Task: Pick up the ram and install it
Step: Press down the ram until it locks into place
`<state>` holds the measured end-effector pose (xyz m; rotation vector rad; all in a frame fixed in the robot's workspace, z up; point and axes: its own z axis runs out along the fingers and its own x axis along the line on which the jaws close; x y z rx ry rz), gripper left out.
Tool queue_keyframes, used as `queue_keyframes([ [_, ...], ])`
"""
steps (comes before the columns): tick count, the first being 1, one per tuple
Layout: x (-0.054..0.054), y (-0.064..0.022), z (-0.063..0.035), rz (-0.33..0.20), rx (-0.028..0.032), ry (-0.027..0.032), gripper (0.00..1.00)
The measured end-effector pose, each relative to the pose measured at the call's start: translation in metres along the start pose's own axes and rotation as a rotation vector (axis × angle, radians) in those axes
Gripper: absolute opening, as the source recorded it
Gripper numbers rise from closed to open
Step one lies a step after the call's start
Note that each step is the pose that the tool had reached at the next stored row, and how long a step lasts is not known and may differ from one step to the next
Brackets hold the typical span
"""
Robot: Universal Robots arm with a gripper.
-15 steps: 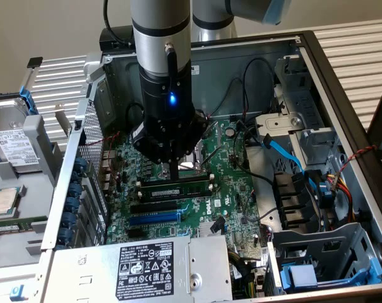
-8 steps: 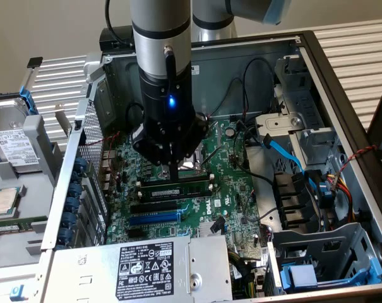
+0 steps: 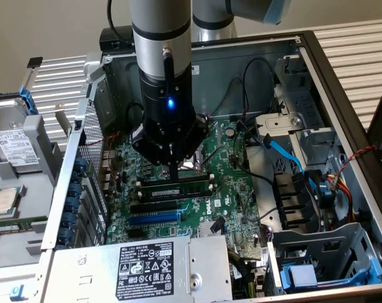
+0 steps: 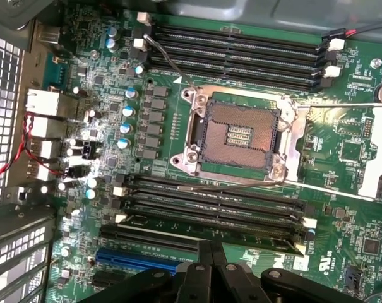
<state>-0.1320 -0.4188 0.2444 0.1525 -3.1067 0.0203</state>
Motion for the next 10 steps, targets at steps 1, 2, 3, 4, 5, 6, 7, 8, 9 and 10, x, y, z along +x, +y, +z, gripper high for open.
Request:
queue_keyframes([
  [1, 0.0000, 0.0000, 0.0000, 0.006, -0.0010, 0.0000, 0.11],
  [2, -0.0001, 0.0000, 0.0000, 0.011, -0.0020, -0.0001, 0.11],
  [3, -0.0003, -0.0001, 0.0000, 0.015, -0.0031, -0.0001, 0.11],
  [4, -0.0003, -0.0002, 0.0000, 0.018, -0.0034, -0.0002, 0.11],
  [5, -0.0003, -0.0002, 0.0000, 0.018, -0.0035, -0.0001, 0.11],
  [6, -0.0003, -0.0002, 0.0000, 0.018, -0.0036, -0.0002, 0.11],
  [7, -0.0003, -0.0002, 0.0000, 0.018, -0.0036, -0.0001, 0.11],
  [8, -0.0003, -0.0001, 0.0000, 0.018, -0.0036, -0.0002, 0.11],
  [9, -0.0003, -0.0002, 0.0000, 0.018, -0.0036, -0.0002, 0.11],
  [10, -0.0003, -0.0002, 0.0000, 0.018, -0.0036, -0.0001, 0.11],
])
